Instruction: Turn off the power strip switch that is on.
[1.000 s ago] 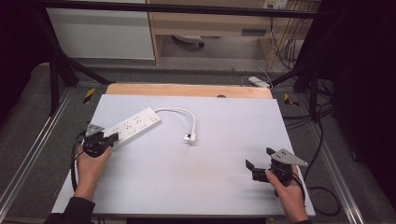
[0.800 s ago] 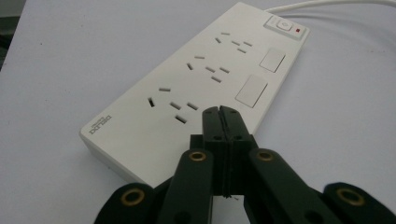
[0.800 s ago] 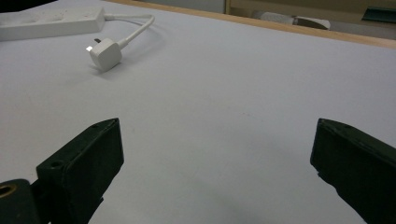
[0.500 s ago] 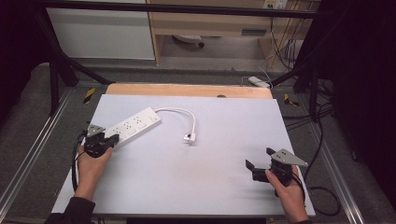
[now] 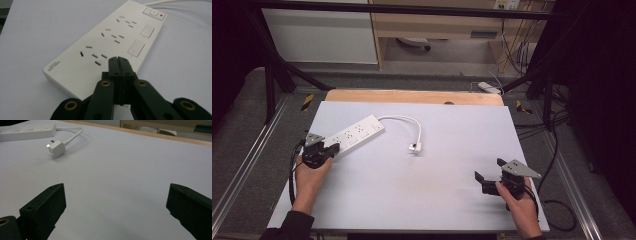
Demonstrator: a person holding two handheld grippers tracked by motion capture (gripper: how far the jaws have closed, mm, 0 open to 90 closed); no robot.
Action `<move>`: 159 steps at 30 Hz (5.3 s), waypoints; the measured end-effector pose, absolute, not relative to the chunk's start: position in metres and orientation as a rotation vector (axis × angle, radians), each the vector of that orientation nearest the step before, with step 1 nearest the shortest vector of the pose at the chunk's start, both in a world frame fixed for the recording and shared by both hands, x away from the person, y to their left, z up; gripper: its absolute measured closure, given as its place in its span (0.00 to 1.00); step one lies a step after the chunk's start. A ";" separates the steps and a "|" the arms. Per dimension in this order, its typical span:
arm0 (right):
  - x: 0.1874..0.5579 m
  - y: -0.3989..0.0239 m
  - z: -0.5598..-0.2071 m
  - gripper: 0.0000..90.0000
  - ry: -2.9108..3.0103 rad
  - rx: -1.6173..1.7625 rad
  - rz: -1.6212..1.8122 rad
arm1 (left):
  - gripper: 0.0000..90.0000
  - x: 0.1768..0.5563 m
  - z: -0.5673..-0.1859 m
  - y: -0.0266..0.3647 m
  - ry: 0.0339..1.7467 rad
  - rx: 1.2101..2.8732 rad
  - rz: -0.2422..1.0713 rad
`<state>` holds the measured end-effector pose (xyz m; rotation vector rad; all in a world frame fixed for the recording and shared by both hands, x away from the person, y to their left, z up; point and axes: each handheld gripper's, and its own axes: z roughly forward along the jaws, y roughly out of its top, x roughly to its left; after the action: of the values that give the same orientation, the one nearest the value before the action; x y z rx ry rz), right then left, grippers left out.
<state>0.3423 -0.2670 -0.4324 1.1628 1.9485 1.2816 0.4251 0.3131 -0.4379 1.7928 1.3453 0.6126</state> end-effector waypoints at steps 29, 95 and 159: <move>0.342 -0.266 -0.433 0.03 1.959 1.159 1.279 | 1.00 0.425 -0.438 0.313 1.329 1.805 0.613; 0.343 -0.266 -0.434 0.03 1.962 1.163 1.275 | 1.00 0.423 -0.440 0.314 1.297 1.744 0.611; 0.344 -0.265 -0.436 0.03 1.975 1.169 1.266 | 0.05 0.420 -0.415 0.295 1.217 1.592 0.634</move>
<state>0.3438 -0.2647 -0.4361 1.1690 1.9749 1.2656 0.4196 0.2950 -0.4148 1.5924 1.2165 0.6343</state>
